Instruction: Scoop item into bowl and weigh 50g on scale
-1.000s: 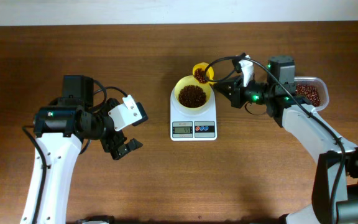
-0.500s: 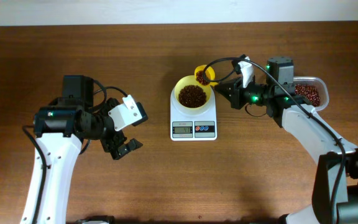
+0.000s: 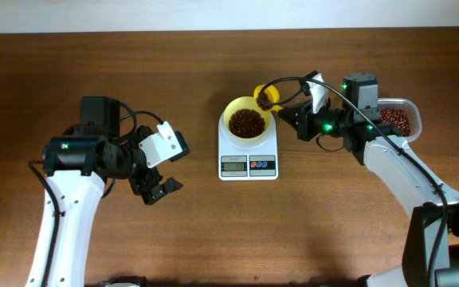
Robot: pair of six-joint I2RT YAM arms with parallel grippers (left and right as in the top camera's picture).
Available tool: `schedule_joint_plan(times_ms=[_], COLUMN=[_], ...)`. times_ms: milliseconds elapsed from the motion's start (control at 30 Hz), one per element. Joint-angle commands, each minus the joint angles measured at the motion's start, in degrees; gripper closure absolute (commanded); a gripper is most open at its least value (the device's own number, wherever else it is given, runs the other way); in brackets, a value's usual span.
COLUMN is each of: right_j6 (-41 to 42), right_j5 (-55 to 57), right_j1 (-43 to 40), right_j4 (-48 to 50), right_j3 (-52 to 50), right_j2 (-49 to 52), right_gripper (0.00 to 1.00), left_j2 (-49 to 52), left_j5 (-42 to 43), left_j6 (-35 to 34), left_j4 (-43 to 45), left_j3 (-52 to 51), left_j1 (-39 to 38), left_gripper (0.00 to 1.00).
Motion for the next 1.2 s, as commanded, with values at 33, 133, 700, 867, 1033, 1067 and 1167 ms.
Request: schedule_joint_plan(times_ms=[33, 133, 700, 867, 1033, 1067, 1167], right_j6=[-0.39, -0.48, 7.67, 23.91, 27.08, 27.98, 28.13], right_j5=[-3.34, 6.10, -3.32, -10.08, -10.14, -10.69, -16.44], right_j1=[0.52, 1.33, 1.33, 1.27, -2.95, -4.76, -11.63], right_j4=[0.66, -4.83, 0.63, 12.26, 14.45, 14.45, 14.43], right_j3=[0.46, 0.52, 0.55, 0.55, 0.55, 0.55, 0.55], right_j2=[-3.34, -3.96, -4.09, -4.09, -4.09, -4.09, -4.09], right_gripper=[0.96, 0.96, 0.96, 0.96, 0.96, 0.96, 0.96], left_j2=[-0.24, -0.24, -0.24, -0.24, -0.24, -0.24, -0.24], left_j5=[1.01, 1.01, 1.01, 1.01, 1.01, 1.03, 1.01], left_j6=[0.50, 0.50, 0.50, 0.50, 0.50, 0.50, 0.50], left_j4=[-0.09, -0.11, -0.11, -0.11, -0.11, -0.11, -0.11], left_j3=[-0.11, -0.11, -0.11, -0.11, -0.11, -0.11, -0.11], left_j1=[0.28, 0.28, 0.28, 0.28, 0.28, 0.28, 0.28], left_gripper=[0.01, 0.01, 0.01, 0.01, 0.01, 0.01, 0.01])
